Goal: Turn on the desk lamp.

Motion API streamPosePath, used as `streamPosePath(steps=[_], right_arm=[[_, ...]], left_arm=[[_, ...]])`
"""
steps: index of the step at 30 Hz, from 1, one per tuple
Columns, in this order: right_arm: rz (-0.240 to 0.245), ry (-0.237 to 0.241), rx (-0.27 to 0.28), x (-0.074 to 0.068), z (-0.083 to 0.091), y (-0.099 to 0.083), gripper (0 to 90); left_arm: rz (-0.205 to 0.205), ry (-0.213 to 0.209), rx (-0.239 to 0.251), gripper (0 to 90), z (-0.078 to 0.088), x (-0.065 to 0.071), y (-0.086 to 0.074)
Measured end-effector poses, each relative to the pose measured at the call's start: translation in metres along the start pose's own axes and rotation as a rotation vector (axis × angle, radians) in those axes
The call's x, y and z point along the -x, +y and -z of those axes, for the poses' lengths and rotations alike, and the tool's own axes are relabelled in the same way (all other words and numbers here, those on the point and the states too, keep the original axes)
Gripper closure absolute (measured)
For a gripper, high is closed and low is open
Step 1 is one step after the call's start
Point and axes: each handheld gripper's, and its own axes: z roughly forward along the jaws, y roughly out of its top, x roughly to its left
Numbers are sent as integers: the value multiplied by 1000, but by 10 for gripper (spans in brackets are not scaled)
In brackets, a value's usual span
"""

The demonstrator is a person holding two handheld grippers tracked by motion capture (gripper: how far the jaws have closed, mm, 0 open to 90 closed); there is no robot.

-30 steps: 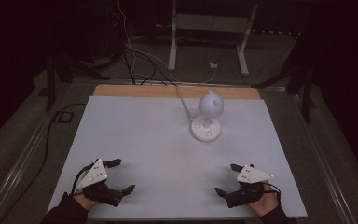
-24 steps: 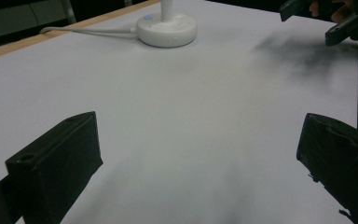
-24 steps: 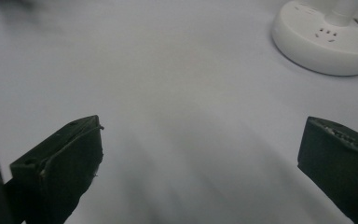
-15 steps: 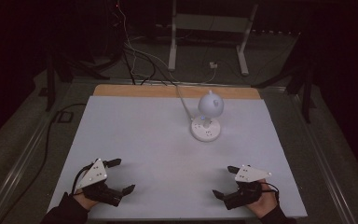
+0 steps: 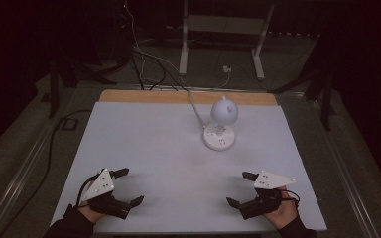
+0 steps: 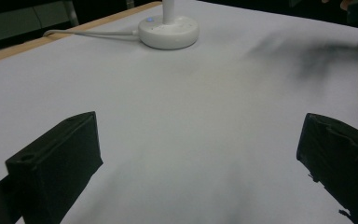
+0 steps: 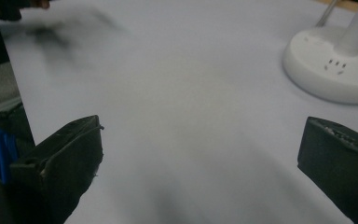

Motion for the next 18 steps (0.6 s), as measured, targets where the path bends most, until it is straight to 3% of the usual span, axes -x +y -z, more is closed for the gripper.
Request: streamPosePath(steps=[18], right_arm=[[-9, -44, 43, 14, 7, 21, 0]], left_arm=[[6, 0, -2, 3, 0, -1, 0]])
